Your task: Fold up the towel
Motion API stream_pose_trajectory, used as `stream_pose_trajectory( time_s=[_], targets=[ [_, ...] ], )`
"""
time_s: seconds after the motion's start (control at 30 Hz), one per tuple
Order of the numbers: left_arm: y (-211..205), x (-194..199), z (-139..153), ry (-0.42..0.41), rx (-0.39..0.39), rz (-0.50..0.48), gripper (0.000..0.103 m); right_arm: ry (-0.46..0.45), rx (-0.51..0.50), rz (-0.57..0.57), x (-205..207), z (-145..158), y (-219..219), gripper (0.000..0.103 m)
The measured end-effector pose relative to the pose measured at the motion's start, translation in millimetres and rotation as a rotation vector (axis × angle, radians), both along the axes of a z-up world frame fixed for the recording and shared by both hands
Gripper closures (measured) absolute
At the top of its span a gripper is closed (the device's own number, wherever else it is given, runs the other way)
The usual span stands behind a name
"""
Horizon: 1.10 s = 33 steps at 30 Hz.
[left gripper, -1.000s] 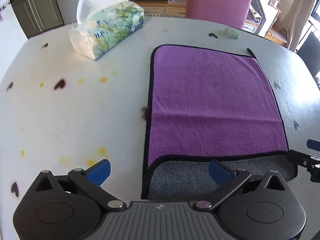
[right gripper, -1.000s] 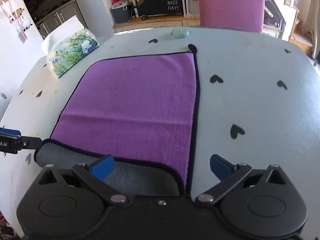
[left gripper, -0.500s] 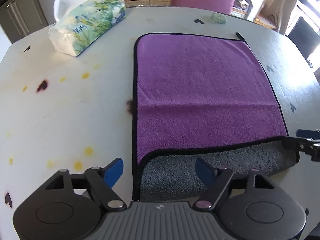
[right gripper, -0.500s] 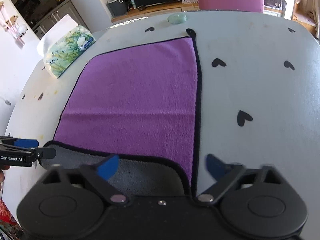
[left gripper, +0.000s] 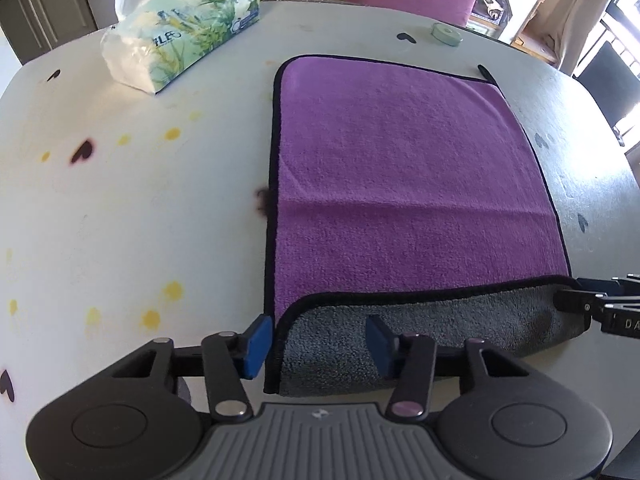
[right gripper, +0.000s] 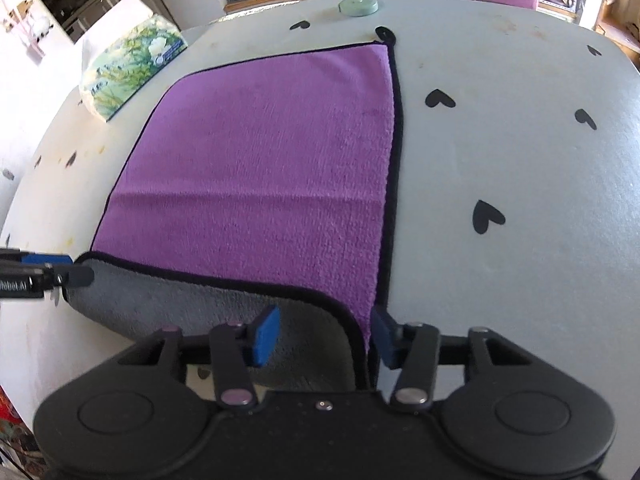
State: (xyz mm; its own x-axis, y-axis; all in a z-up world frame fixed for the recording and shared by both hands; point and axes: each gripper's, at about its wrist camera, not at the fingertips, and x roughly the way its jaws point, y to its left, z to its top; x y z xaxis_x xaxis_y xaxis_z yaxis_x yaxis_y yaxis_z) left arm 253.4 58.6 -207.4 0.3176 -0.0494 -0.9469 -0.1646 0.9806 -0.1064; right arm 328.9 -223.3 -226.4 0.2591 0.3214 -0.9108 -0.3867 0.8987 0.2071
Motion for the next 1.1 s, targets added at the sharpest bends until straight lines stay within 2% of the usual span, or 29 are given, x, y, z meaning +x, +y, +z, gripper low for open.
stream_pose_trajectory(
  time_s=[0.07,0.2,0.47,0.6,0.77,0.97,1.1],
  targets=[
    [2,0,0,0.005,-0.002,0.000,0.055,0.003,-0.017,0.017,-1,-1,2,0.060],
    [4,-1,-2,0.013,-0.002,0.001,0.056,0.004,-0.039,0.032,-2,-1,2,0.066],
    [5,0,-10,0.032,0.018,-0.015,0.057,0.006,-0.070,0.033,-1,-1,1,0.071],
    [3,0,-12,0.043,0.028,-0.037,0.068,0.010,-0.080,0.041,0,-1,0,0.076],
    [1,-1,-12,0.048,0.058,-0.064,0.091,0.015,-0.085,0.063,-2,-1,3,0.086],
    [-1,-2,-8,0.051,0.084,-0.089,0.097,0.013,-0.105,0.104,-7,0,8,0.099],
    [-1,-2,0,0.031,0.096,-0.087,0.097,-0.002,-0.107,0.108,-9,5,8,0.099]
  ],
)
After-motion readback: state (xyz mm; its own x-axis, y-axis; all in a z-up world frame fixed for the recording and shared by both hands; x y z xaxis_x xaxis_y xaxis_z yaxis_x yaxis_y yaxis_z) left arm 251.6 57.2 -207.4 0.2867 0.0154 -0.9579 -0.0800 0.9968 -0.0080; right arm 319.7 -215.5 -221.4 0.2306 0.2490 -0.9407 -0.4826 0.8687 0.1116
